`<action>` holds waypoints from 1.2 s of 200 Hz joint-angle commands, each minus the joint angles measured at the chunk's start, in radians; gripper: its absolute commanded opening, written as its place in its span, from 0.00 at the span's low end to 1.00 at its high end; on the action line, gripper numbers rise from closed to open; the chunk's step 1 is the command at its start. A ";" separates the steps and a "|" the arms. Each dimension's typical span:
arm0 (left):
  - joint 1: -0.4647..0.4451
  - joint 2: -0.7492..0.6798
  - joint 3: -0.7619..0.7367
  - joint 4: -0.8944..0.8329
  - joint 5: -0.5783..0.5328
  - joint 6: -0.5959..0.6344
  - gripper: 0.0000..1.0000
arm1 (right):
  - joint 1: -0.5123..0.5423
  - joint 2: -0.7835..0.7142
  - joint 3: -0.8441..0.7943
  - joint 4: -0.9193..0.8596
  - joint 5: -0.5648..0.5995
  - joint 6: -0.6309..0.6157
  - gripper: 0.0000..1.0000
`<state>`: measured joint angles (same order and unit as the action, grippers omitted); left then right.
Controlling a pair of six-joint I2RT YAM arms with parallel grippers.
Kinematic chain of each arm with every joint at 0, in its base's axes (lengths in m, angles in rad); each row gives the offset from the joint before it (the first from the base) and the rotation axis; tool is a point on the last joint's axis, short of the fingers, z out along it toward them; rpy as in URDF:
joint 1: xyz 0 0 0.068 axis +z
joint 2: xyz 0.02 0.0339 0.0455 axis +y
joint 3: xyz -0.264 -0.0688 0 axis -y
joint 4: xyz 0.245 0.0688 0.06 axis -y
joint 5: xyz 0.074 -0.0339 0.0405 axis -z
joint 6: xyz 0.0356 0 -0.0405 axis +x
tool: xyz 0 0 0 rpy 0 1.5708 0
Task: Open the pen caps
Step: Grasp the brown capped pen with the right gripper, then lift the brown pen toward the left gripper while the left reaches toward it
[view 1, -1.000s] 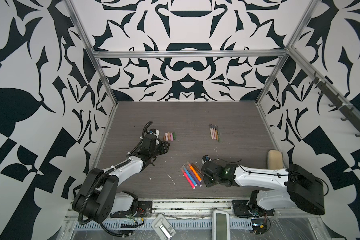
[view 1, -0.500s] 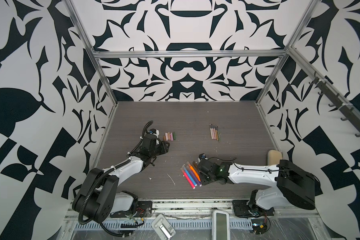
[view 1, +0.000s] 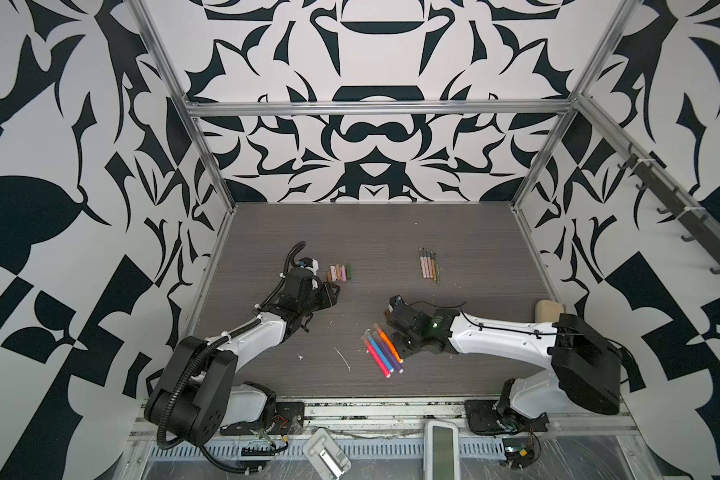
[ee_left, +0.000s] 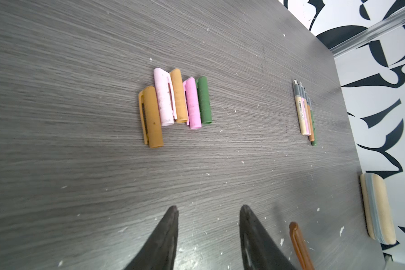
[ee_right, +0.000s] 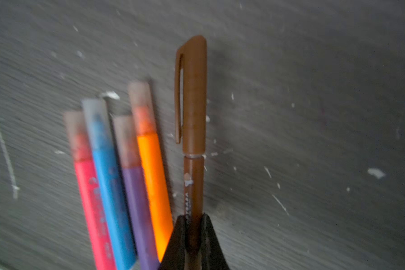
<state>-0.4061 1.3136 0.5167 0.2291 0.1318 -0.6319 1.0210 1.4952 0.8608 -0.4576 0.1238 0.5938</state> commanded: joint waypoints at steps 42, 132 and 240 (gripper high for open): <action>0.003 -0.128 -0.088 0.112 0.174 -0.171 0.48 | -0.001 0.042 0.170 0.045 -0.150 -0.042 0.06; -0.003 -0.120 -0.126 0.246 0.366 -0.404 0.49 | -0.002 0.071 0.254 0.076 -0.226 -0.043 0.05; -0.048 -0.179 -0.144 0.231 0.380 -0.442 0.41 | -0.007 0.051 0.244 0.112 -0.247 -0.024 0.05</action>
<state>-0.4393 1.1606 0.3752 0.4519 0.4965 -1.0592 1.0157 1.5745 1.0855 -0.3710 -0.1196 0.5652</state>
